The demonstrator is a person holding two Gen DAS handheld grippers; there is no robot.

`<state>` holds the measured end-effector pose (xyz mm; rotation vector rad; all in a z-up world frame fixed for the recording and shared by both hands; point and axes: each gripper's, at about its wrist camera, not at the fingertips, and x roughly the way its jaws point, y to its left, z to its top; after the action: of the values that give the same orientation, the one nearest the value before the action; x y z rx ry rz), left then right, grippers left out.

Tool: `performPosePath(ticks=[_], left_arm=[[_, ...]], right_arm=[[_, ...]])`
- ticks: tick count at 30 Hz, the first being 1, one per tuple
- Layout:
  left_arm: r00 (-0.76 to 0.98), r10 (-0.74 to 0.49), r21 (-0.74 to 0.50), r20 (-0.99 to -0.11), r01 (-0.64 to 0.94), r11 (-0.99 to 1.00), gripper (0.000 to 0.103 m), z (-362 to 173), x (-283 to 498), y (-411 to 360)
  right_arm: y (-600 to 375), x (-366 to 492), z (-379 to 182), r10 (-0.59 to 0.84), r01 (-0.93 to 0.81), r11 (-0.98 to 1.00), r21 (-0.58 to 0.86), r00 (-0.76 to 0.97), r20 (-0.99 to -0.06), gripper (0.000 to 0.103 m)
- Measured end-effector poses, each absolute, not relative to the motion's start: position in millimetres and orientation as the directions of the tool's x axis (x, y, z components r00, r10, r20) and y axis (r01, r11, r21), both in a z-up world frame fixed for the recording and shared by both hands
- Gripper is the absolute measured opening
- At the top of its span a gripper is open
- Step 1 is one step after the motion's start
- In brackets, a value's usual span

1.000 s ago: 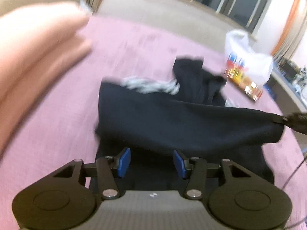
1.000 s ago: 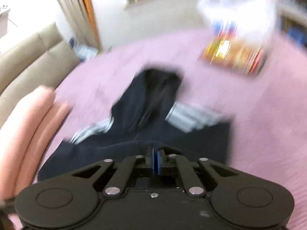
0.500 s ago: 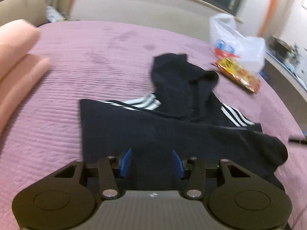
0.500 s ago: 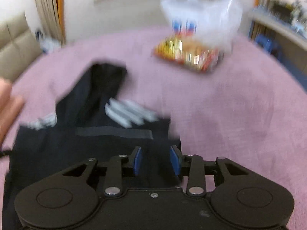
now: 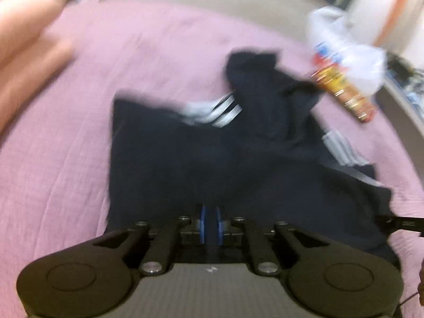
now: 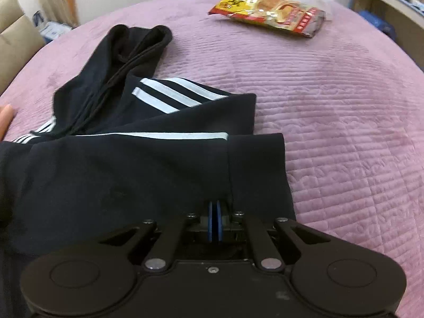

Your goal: Fold large clothes

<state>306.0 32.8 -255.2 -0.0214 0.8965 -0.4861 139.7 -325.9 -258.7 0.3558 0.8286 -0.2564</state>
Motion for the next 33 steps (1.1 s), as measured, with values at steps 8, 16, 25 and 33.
performPosePath(ticks=[8,16,25,33], left_arm=[[0.512,-0.460,-0.225,-0.725,0.456,0.861,0.021,-273,323,-17],[0.469,-0.484,-0.266,-0.739,0.456,0.849,0.022,-305,328,-4],[0.497,-0.526,-0.294,-0.690,0.472,0.831,0.022,-278,330,-9],[0.566,-0.533,-0.214,-0.629,0.533,0.819,0.051,-227,456,-103]], right_arm=[[-320,177,-189,-0.026,0.169,0.957,0.237,0.860,-0.510,0.050],[-348,329,-207,0.003,0.172,0.941,0.291,0.857,-0.516,0.068],[-382,392,-242,-0.030,0.307,0.880,0.363,0.798,-0.602,0.031],[-376,386,-257,-0.047,0.300,0.877,0.376,0.831,-0.554,0.017]])
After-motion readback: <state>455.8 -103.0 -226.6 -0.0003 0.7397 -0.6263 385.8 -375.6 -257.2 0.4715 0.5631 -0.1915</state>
